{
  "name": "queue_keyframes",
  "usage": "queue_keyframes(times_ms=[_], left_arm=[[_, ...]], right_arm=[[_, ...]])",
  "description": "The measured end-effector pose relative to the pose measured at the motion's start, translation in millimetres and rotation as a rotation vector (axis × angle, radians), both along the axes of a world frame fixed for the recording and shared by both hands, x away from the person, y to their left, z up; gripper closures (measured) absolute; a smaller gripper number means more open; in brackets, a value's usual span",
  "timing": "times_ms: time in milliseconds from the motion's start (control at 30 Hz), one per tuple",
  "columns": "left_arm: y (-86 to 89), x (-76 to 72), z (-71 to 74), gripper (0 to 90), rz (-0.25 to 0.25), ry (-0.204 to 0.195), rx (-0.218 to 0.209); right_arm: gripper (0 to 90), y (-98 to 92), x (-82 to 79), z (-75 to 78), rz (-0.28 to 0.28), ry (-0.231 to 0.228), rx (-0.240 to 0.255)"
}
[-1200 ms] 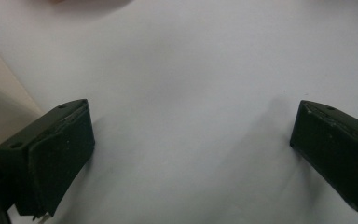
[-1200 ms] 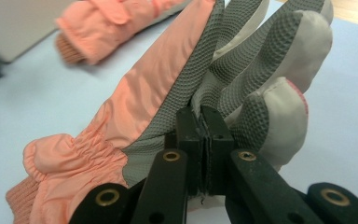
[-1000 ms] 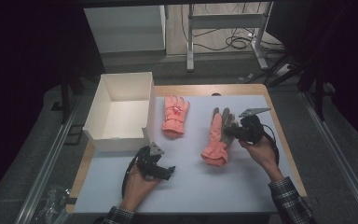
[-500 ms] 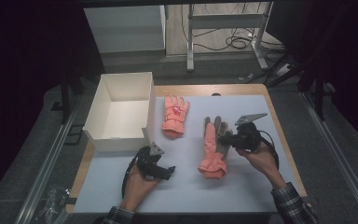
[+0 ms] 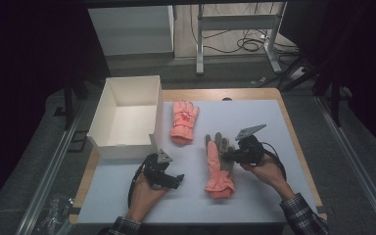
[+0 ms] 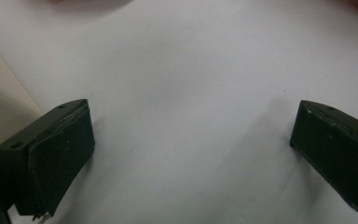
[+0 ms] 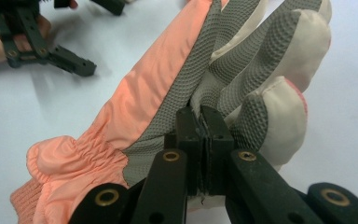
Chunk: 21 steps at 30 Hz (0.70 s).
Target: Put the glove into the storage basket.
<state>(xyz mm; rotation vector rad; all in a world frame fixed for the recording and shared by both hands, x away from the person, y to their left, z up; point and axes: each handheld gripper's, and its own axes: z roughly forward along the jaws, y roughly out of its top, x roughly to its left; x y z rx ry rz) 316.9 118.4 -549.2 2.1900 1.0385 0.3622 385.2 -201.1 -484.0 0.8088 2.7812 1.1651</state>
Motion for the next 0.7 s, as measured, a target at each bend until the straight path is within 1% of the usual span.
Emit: queue_keyframes(times_ms=[133, 200, 267, 333, 400, 567, 700], left_arm=[[-0.1, 0.0, -0.1, 0.0, 0.001, -0.001, -0.001], [-0.1, 0.0, -0.1, 0.0, 0.001, -0.001, -0.001], [-0.1, 0.0, 0.0, 0.0, 0.000, -0.001, -0.001], [-0.1, 0.0, -0.1, 0.0, 0.000, -0.001, -0.001], [-0.1, 0.0, 0.0, 0.0, 0.000, -0.001, -0.001], [0.1, 0.3, 0.0, 0.0, -0.003, -0.003, 0.001], [0.1, 0.3, -0.1, 0.0, -0.003, -0.004, 0.001]], right_arm=[[86.3, 3.9, 4.1, -8.9, -0.001, 0.002, -0.025], [84.9, 5.8, 5.6, -11.4, 0.003, -0.014, -0.037], [81.5, 7.8, 6.2, -11.9, 0.004, -0.036, -0.046], [77.1, 9.8, 5.8, -10.8, 0.001, -0.071, -0.061], [75.3, 11.1, 5.4, -8.9, -0.008, -0.099, -0.077], [66.5, 11.3, 8.9, -1.6, -0.022, -0.131, -0.056], [60.1, 15.1, 16.0, 5.0, -0.043, -0.139, -0.036]])
